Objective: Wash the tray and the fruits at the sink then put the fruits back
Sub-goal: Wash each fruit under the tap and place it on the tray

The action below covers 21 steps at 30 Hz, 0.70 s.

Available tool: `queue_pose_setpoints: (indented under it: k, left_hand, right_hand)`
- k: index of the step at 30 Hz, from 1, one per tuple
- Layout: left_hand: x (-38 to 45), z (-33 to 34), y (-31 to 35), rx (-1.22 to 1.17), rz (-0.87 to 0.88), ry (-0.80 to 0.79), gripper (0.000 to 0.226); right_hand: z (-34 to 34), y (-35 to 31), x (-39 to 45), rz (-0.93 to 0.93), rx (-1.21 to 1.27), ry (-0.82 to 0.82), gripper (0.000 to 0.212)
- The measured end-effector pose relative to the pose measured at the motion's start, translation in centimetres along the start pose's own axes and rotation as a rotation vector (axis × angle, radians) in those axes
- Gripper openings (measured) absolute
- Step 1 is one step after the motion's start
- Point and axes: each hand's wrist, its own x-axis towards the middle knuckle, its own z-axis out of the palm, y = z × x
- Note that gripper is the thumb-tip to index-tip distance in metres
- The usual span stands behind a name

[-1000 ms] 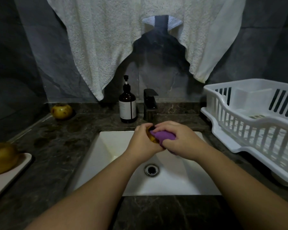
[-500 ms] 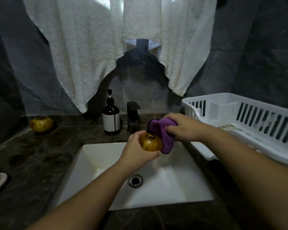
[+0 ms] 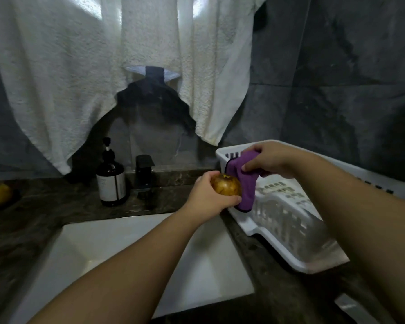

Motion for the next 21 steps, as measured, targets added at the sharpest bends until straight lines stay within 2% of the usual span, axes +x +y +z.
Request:
queue_pose_setpoints:
  k: [3,5,7,9,12,15,17,19,21]
  left_hand:
    - [0.3,1.3,0.0,0.026,-0.031,-0.037,0.102]
    - [0.3,1.5,-0.4,-0.010,-0.041,-0.002,0.096]
    - [0.3,1.3,-0.6,-0.025,-0.049,0.023,0.097]
    - [0.3,1.1,-0.6,-0.008,-0.045,0.027,0.101]
    - [0.0,0.7,-0.4,0.014,-0.046,0.017,0.104]
    - [-0.5,-0.4,-0.3,-0.011,-0.056,0.024,0.105]
    - [-1.2,-1.5,-0.2,-0.019,-0.053,0.037,0.106]
    - [-1.8,-2.7,0.0,-0.031,-0.053,0.051,0.106]
    - [-2.8,-4.3,0.3,-0.051,-0.055,0.068,0.106]
  right_hand:
    - [-0.3,1.5,-0.4,0.143,-0.316,-0.064,0.042]
    - [-0.1,1.3,-0.6,0.145,-0.444,-0.092,0.053]
    - [0.5,0.8,-0.7,0.106,-0.446,-0.088,0.055]
    - [1.5,0.6,-0.7,0.103,-0.391,-0.131,0.048]
    - [2.3,0.2,-1.1,0.085,-0.456,-0.204,0.048]
    - [1.9,-1.3,-1.6,-0.037,-0.602,-0.103,0.052]
    - [2.2,-2.7,-2.0,-0.128,-0.576,-0.024,0.045]
    - [3.1,-3.9,-2.5,-0.164,-0.431,-0.016,0.043]
    - [4.9,-5.1,-3.1,-0.141,-0.229,-0.097,0.061]
